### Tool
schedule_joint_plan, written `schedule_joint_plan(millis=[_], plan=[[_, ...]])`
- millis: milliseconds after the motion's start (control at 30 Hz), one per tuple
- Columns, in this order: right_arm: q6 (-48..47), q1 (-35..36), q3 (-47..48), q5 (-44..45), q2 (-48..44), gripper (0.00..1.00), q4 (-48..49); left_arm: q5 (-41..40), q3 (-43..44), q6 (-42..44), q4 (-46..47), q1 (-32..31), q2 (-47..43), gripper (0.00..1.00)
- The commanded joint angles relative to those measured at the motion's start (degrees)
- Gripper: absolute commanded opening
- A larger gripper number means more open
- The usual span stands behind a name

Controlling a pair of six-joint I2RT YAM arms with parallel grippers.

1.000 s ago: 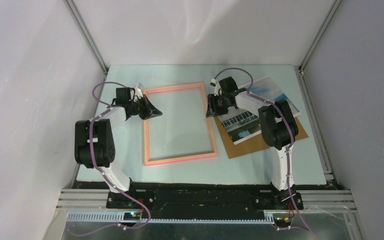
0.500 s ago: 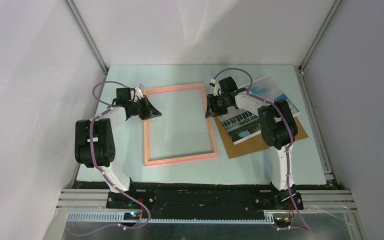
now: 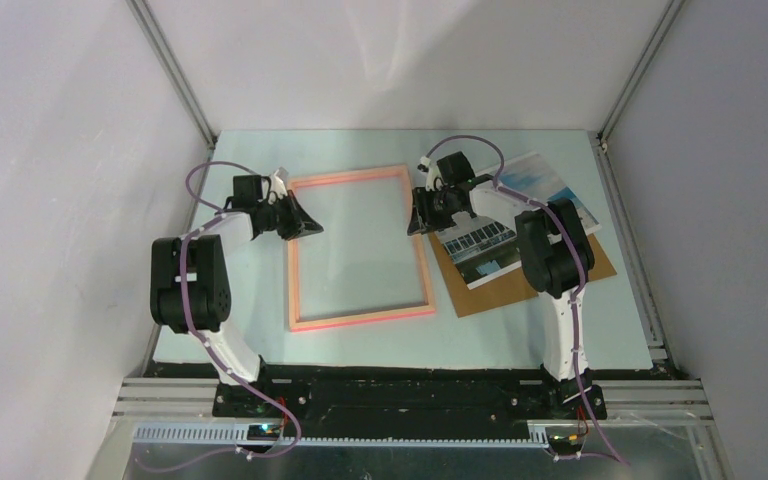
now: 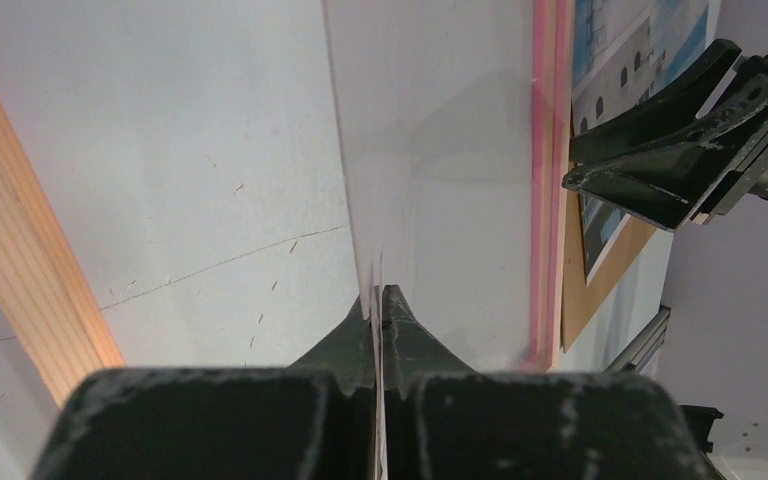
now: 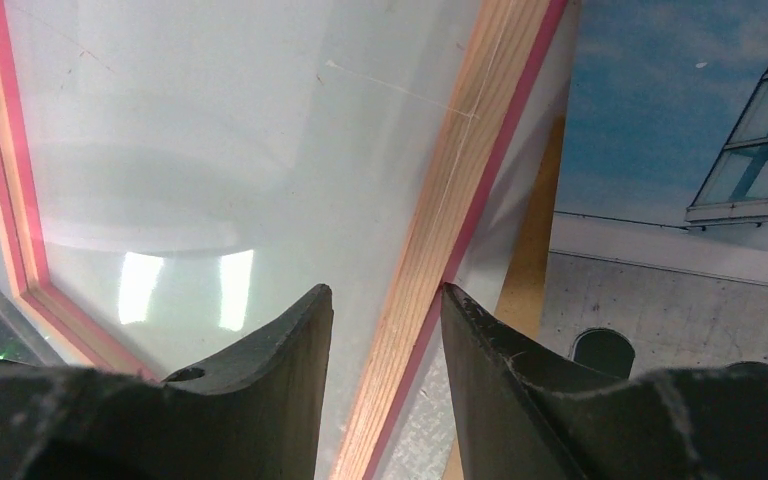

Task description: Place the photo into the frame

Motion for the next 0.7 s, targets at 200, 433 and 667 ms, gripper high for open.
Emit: schedule_joint_plan(millis=[200,433,667], plan=[[2.04,-1.69,3.27,-4.01,1.8,0.46,0.58,-1.61,2.85,3.61,-0.31,0.29,0.82,0.0],[3.22,-2.74,3.71,-6.19,2.6,0.45,1.22,-1.58,3.13,3.95,-0.52,0.22,1.13,0.0],[3.99,-3.8,3.63,-8.09,2.99,0.42,1.84,-1.7,3.22,4.13,-0.58,0.24,1.07,0.0]])
